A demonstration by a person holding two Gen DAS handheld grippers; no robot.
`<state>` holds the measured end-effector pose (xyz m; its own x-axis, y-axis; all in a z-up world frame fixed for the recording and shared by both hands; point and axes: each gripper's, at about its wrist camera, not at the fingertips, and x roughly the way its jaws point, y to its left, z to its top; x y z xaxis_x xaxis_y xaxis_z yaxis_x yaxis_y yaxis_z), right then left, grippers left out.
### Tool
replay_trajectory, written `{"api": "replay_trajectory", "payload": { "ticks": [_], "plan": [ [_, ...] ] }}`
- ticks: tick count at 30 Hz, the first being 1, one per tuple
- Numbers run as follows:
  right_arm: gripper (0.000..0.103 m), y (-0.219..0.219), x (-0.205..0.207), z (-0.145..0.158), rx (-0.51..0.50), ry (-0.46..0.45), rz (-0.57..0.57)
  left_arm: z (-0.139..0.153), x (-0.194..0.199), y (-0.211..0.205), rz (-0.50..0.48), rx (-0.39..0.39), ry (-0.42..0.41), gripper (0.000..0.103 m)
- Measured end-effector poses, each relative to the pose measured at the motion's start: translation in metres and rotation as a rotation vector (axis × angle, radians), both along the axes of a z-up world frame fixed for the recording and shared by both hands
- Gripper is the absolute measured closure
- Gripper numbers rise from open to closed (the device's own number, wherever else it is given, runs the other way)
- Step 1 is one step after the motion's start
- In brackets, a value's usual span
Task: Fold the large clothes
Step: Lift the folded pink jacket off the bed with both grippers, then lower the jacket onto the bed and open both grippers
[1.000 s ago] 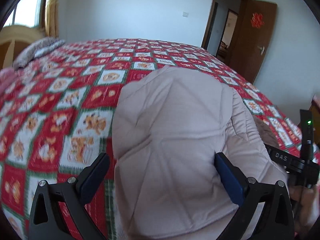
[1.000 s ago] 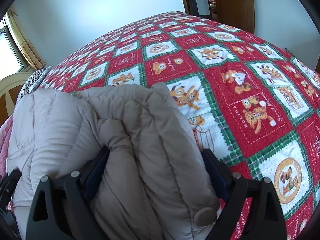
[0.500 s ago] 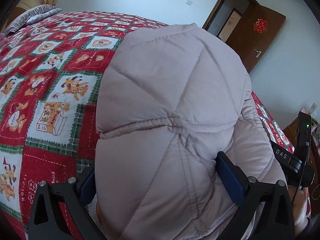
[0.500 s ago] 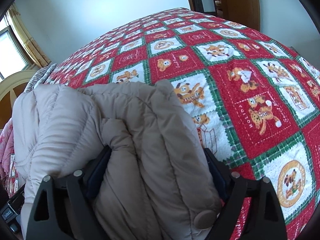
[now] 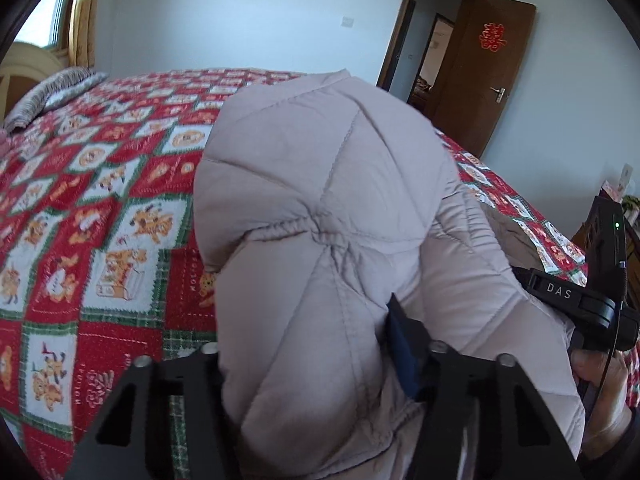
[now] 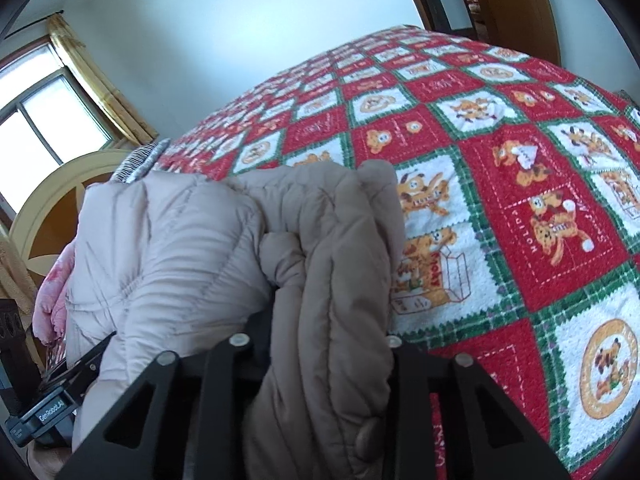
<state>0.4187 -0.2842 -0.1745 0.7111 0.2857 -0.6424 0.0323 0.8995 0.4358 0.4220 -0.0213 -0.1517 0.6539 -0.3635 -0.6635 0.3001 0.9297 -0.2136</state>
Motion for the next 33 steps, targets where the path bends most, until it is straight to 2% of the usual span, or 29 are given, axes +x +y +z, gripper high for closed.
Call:
{"api": "replay_trajectory", "payload": {
  "ticks": [6, 18, 25, 33],
  "plan": [
    [0.079, 0.013, -0.021, 0.022, -0.018, -0.088, 0.023, 0.021, -0.029, 0.008, 0.007, 0.033, -0.103, 0.061],
    [0.080, 0.056, -0.047, 0.075, 0.031, -0.232, 0.124, 0.080, -0.084, 0.062, 0.064, 0.052, -0.263, 0.065],
    [0.080, 0.104, -0.044, 0.094, 0.055, -0.264, 0.211, 0.095, -0.104, 0.106, 0.128, 0.073, -0.294, 0.065],
    [0.080, 0.160, -0.031, 0.090, 0.047, -0.251, 0.316, 0.089, -0.113, 0.168, 0.237, 0.076, -0.275, 0.065]
  ]
}}
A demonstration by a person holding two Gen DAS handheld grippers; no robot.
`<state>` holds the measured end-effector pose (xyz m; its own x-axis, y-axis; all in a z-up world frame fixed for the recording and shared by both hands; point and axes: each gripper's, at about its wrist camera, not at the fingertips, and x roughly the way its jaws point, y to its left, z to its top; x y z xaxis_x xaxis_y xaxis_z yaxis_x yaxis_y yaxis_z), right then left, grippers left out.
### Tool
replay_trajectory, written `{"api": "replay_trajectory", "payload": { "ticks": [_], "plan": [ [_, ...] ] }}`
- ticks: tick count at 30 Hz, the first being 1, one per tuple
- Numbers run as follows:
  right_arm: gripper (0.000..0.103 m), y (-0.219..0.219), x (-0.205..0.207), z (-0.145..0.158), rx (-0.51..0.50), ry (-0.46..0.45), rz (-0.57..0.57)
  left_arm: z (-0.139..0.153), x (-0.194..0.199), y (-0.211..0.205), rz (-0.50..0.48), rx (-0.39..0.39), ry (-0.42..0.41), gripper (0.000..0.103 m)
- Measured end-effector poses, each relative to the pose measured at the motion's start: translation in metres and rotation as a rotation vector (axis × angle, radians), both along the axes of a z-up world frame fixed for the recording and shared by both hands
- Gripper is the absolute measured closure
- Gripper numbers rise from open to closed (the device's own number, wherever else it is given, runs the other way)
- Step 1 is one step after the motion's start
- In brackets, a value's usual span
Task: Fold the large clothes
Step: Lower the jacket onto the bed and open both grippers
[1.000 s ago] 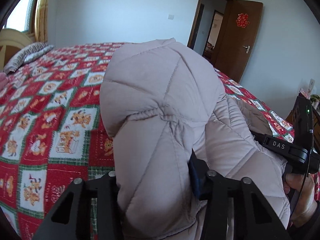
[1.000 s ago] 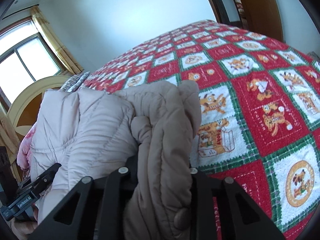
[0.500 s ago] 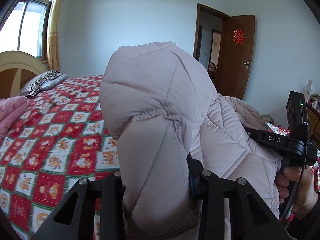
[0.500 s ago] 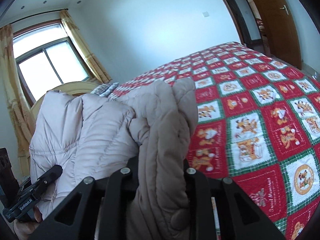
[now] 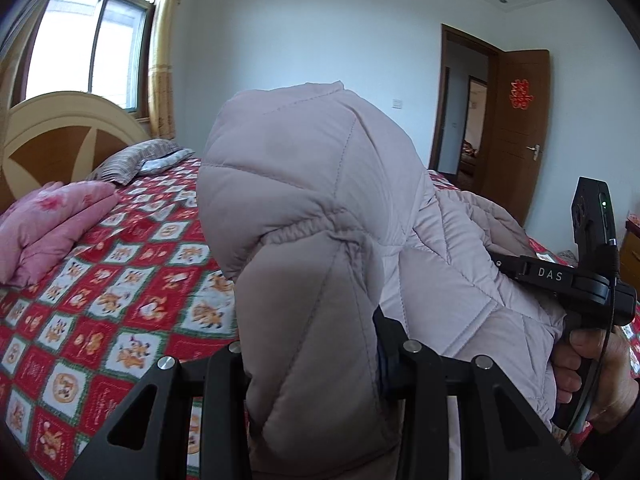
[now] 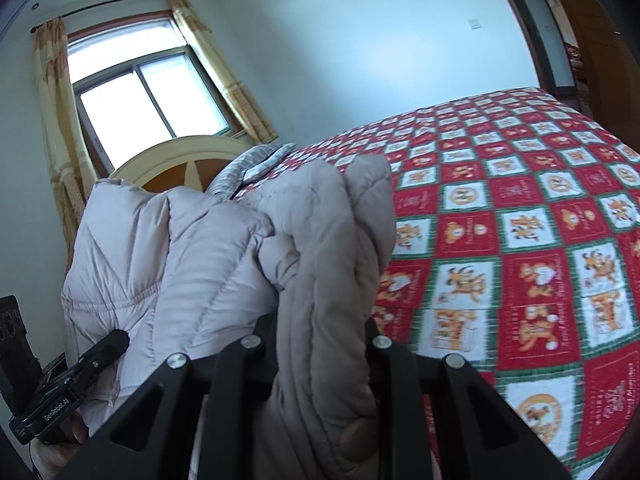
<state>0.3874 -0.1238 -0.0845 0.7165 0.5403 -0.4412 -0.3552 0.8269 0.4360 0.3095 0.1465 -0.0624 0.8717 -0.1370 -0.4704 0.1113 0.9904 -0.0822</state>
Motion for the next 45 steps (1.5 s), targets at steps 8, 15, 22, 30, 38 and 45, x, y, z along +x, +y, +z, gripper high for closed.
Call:
{"api": "replay_trajectory", "payload": {
  "ticks": [8, 15, 22, 30, 38, 45],
  "plan": [
    [0.080, 0.054, 0.009, -0.006, -0.033, 0.016, 0.095, -0.011, -0.013, 0.046, 0.077, -0.011, 0.018, 0.065],
    [0.080, 0.089, 0.018, -0.011, -0.066, 0.037, 0.148, -0.023, -0.014, 0.081, 0.126, -0.031, 0.042, 0.065],
    [0.080, 0.110, 0.026, -0.024, -0.093, 0.082, 0.167, -0.041, -0.009, 0.102, 0.142, -0.062, 0.081, 0.065],
    [0.080, 0.122, 0.034, -0.037, -0.120, 0.112, 0.165, -0.056, -0.001, 0.111, 0.150, -0.066, 0.106, 0.065],
    [0.080, 0.132, 0.045, -0.049, -0.152, 0.148, 0.167, -0.065, 0.005, 0.115, 0.164, -0.055, 0.133, 0.059],
    [0.077, 0.135, 0.050, -0.060, -0.156, 0.171, 0.162, -0.078, 0.010, 0.122, 0.218, -0.063, 0.164, 0.031]
  ]
}}
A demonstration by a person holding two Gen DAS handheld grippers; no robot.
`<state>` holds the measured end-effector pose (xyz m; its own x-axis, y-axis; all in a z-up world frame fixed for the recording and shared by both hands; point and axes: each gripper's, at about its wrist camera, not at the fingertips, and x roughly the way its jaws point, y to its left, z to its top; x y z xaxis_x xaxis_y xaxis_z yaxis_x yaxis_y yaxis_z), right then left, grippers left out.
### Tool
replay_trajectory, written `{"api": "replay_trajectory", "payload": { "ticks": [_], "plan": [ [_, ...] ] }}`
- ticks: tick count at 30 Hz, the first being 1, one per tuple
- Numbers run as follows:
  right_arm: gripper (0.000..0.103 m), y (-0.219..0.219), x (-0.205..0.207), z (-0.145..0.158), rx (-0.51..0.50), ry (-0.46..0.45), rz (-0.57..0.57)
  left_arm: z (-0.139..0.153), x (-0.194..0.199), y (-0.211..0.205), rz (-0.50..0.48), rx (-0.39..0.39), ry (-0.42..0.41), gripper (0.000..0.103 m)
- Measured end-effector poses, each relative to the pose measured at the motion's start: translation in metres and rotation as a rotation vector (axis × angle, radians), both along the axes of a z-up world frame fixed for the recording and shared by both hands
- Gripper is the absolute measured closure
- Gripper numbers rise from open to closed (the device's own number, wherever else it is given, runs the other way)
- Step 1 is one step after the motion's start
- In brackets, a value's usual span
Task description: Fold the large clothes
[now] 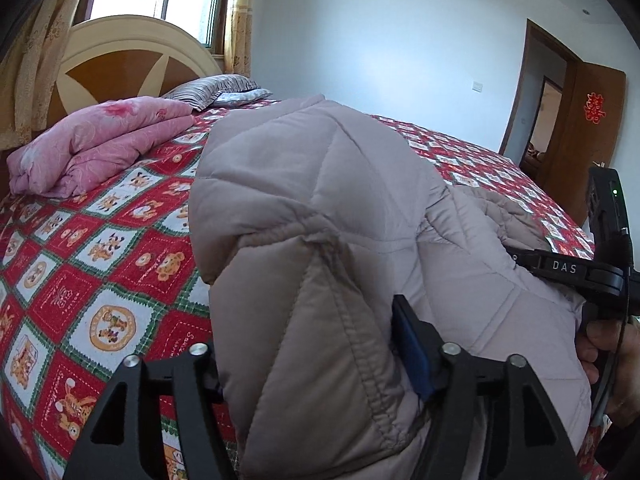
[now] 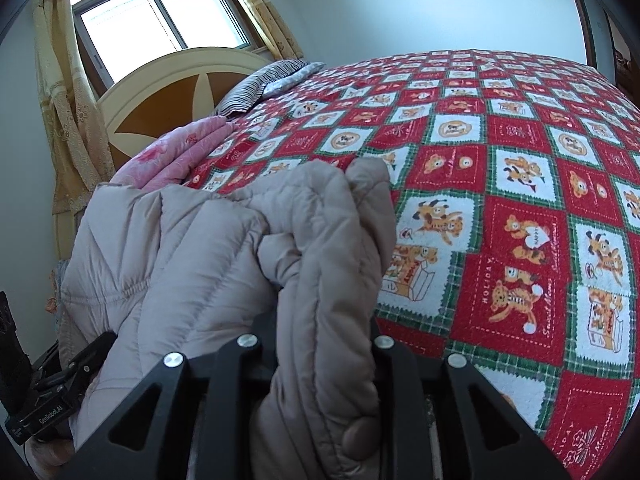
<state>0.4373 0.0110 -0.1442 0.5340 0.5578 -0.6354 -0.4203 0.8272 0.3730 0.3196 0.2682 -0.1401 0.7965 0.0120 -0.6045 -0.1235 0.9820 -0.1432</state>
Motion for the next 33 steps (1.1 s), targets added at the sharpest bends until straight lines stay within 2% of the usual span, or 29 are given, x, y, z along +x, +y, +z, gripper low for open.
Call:
{"api": "replay_trajectory", "payload": {
  "ticks": [6, 11, 14, 15, 17, 20, 27, 33],
  "plan": [
    [0.069, 0.000, 0.005, -0.009, -0.006, 0.029, -0.008, -0.006, 0.000, 0.005, 0.046, 0.000, 0.004, 0.013],
    [0.056, -0.001, 0.011, -0.011, -0.027, 0.045, -0.023, -0.005, -0.004, 0.008, 0.069, -0.008, 0.009, 0.011],
    [0.046, -0.009, 0.004, 0.001, -0.034, 0.018, -0.054, 0.010, -0.015, 0.003, 0.081, 0.033, 0.003, 0.011],
    [0.044, -0.013, -0.002, 0.008, -0.036, 0.002, -0.070, 0.021, -0.025, 0.000, 0.089, 0.051, -0.023, 0.011],
    [0.033, -0.019, -0.016, 0.023, -0.038, -0.040, -0.100, 0.038, -0.041, -0.002, 0.091, 0.055, -0.072, 0.011],
    [0.024, -0.026, -0.046, 0.049, -0.039, -0.115, -0.110, 0.062, -0.071, -0.007, 0.087, 0.050, -0.131, 0.011],
    [0.016, -0.033, -0.117, 0.085, -0.040, -0.227, -0.102, 0.090, -0.118, -0.017, 0.076, 0.072, -0.194, 0.011],
    [0.015, -0.030, -0.143, 0.101, -0.045, -0.269, -0.099, 0.106, -0.130, -0.017, 0.067, 0.049, -0.238, 0.011]
  ]
}}
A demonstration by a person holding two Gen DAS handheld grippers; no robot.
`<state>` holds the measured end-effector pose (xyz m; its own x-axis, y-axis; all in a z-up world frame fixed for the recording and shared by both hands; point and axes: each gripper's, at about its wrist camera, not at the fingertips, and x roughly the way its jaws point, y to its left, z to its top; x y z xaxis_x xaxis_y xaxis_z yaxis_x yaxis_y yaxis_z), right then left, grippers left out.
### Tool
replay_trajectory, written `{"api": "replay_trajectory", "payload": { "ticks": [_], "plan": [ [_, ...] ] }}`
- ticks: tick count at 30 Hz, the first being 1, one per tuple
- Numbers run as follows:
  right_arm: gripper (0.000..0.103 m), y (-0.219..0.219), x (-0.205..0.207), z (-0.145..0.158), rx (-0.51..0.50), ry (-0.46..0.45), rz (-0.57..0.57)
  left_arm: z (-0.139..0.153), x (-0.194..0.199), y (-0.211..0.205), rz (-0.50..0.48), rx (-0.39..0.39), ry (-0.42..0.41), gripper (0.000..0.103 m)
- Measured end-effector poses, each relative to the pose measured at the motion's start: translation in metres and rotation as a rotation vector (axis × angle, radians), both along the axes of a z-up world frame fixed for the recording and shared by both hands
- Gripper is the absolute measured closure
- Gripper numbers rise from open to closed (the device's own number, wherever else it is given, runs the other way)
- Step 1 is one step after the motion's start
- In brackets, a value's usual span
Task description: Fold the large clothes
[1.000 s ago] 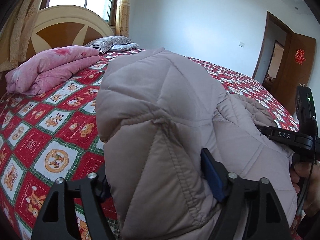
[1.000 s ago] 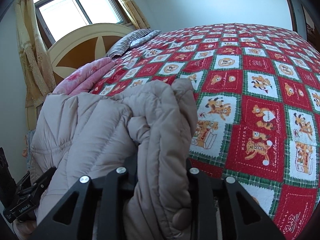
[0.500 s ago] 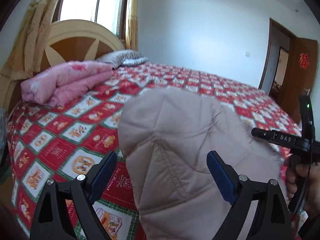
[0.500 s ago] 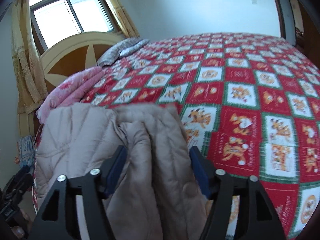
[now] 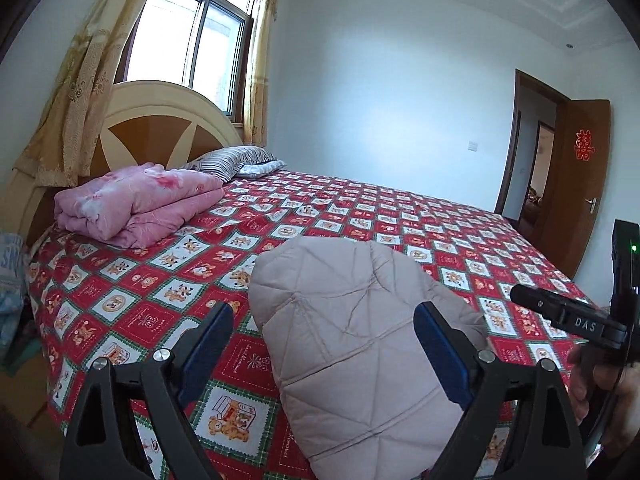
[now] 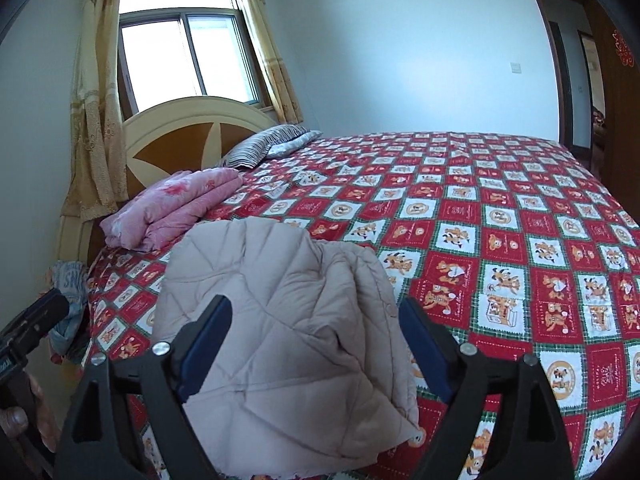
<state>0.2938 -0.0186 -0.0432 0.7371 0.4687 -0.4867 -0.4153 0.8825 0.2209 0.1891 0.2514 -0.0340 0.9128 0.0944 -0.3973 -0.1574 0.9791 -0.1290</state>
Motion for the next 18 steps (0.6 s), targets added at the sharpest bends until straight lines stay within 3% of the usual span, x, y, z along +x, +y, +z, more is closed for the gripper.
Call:
{"api": "replay_trajectory", "payload": {
  "ticks": [7, 18],
  "plan": [
    [0.011, -0.003, -0.023, 0.011, 0.005, -0.051, 0.010, 0.010, -0.009, 0.001, -0.009, -0.021, -0.038, 0.011],
    [0.011, -0.011, -0.031, 0.012, 0.021, -0.051, 0.008, 0.012, -0.013, -0.008, -0.017, -0.006, -0.047, 0.011]
  ]
}}
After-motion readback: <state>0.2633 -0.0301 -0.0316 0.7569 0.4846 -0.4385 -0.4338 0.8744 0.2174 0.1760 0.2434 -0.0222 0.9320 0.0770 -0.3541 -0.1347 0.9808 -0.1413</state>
